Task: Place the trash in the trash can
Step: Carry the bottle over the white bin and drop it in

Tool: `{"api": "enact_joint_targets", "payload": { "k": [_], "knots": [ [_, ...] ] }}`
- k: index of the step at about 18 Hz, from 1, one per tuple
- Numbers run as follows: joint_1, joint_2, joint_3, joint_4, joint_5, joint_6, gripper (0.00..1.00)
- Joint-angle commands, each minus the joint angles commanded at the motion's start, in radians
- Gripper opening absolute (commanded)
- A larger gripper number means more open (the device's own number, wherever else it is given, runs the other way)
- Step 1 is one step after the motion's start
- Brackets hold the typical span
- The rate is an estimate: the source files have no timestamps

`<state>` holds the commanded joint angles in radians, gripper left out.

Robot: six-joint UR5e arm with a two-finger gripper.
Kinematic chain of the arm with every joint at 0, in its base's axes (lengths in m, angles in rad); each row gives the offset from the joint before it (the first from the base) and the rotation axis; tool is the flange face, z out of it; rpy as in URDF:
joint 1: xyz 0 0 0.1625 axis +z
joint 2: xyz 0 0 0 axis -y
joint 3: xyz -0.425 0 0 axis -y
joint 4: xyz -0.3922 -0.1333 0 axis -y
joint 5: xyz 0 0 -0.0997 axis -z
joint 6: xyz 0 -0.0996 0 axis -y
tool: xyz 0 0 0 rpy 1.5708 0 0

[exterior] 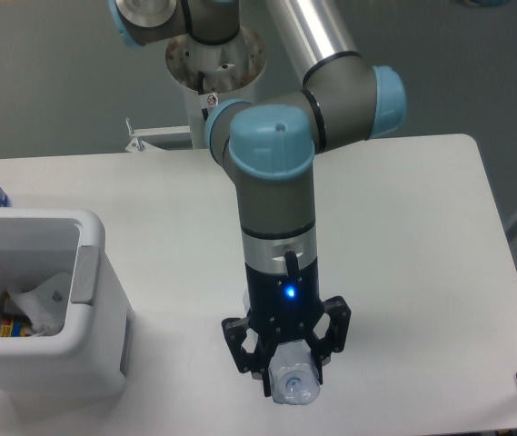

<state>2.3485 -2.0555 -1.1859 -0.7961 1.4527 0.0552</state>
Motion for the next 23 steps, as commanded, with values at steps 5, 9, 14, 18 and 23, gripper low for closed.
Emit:
{"api": "enact_joint_targets", "payload": {
  "k": [5,9,14,18,23],
  "knots": [
    [-0.006,0.032,0.045,0.0,0.0,-0.009,0.64],
    [-0.023,0.084,0.054,0.002,0.002,-0.054,0.64],
    [-0.093,0.138,0.074,0.009,0.002,-0.054,0.64],
    [-0.175,0.163,0.074,0.021,0.002,-0.051,0.64],
    [-0.277,0.192,0.043,0.025,0.006,-0.055,0.64]
  ]
}}
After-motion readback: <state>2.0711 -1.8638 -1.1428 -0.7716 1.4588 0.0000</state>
